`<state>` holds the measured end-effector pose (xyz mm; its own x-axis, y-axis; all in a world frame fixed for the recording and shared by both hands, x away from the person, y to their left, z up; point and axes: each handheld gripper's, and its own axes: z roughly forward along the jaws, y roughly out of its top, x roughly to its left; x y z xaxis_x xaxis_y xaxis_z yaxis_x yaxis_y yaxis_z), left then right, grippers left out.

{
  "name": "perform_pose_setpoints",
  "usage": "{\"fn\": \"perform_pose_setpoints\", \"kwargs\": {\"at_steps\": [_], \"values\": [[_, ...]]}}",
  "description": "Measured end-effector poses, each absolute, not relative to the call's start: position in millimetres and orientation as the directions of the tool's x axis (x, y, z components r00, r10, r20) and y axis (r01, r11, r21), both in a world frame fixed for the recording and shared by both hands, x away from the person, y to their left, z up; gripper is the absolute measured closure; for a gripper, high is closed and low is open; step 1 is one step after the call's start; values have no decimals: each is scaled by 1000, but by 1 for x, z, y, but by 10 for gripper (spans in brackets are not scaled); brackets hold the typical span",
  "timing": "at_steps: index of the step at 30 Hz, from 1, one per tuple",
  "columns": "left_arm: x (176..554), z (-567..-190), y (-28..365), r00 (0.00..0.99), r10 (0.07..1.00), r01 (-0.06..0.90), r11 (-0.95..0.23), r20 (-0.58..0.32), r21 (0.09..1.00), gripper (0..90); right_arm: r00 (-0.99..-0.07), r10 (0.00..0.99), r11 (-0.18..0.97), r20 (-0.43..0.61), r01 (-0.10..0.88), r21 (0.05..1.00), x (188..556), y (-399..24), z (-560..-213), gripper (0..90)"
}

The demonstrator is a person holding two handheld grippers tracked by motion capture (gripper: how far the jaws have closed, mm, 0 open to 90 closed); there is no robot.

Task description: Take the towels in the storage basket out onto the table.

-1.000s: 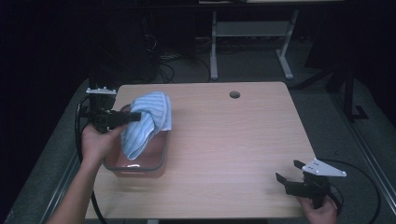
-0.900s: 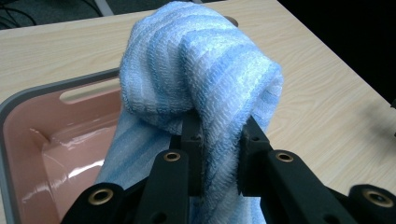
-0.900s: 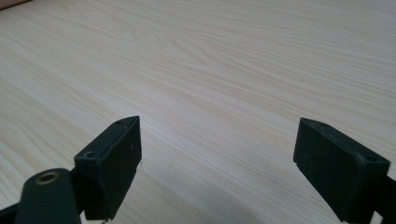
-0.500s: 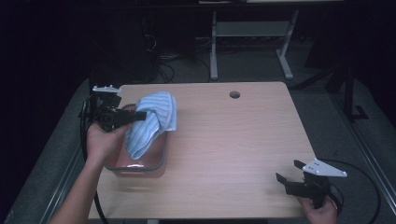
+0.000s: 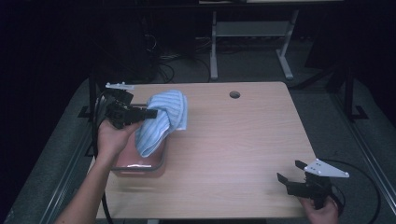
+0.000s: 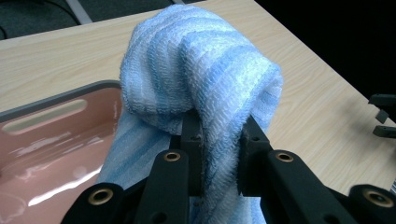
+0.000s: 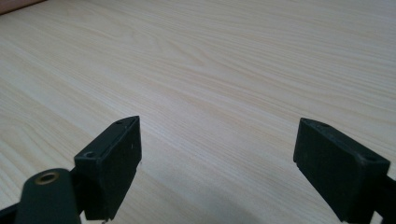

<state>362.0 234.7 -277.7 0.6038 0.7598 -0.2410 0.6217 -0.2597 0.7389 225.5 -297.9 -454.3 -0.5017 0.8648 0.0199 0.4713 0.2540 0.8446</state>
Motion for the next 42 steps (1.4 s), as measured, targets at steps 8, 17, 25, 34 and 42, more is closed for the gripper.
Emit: {"fn": "perform_pose_setpoints", "kwargs": {"at_steps": [8, 17, 25, 34, 42], "values": [[365, -276, 220, 620, 746, 620, -278, -241, 734, 764, -501, 865, 248, 25, 471, 846, 225, -299, -454, 147], [368, -276, 211, 636, 733, 615, -291, -242, 733, 764, -504, 863, 252, 24, 472, 845, 225, -297, -454, 147], [371, -279, 201, 645, 721, 613, -290, -253, 735, 763, -504, 863, 244, 32, 473, 847, 227, -296, -454, 147], [376, -280, 183, 669, 696, 606, -309, -259, 733, 763, -510, 859, 247, 34, 474, 845, 229, -293, -454, 147], [380, -281, 166, 685, 678, 601, -318, -267, 733, 763, -512, 858, 239, 43, 473, 848, 228, -294, -454, 147]]}}
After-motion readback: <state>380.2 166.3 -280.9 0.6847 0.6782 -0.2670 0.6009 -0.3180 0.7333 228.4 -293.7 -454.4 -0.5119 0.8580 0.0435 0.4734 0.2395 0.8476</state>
